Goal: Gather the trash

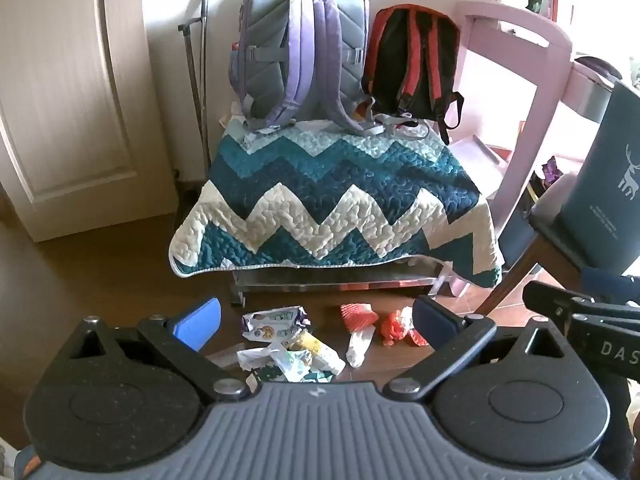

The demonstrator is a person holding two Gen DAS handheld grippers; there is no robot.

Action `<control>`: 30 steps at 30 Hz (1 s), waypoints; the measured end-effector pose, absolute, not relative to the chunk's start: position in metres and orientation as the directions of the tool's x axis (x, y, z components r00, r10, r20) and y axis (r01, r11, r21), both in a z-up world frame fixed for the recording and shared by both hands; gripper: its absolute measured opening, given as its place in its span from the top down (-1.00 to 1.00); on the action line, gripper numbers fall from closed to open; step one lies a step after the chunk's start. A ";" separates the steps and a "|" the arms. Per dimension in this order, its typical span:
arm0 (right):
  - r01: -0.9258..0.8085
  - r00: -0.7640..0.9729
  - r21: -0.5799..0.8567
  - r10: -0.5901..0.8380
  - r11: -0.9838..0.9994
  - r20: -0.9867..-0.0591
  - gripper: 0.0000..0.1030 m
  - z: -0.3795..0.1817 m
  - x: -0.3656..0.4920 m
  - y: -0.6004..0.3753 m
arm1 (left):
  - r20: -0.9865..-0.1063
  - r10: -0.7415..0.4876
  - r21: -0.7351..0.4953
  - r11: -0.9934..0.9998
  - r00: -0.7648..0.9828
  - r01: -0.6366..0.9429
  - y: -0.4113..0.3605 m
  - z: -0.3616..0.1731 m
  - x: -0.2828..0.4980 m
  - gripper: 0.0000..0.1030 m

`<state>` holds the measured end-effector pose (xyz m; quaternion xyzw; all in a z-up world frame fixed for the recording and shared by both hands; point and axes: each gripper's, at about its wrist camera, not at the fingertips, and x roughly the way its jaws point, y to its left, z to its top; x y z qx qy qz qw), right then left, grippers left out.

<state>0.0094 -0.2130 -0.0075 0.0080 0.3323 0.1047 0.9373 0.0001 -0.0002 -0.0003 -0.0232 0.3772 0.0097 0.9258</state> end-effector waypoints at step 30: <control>-0.166 0.747 0.014 0.135 0.986 -0.651 -0.46 0.004 -0.003 -0.207 | -0.694 -0.007 0.004 1.000 0.720 0.014 -0.011 0.006 -0.010 -0.99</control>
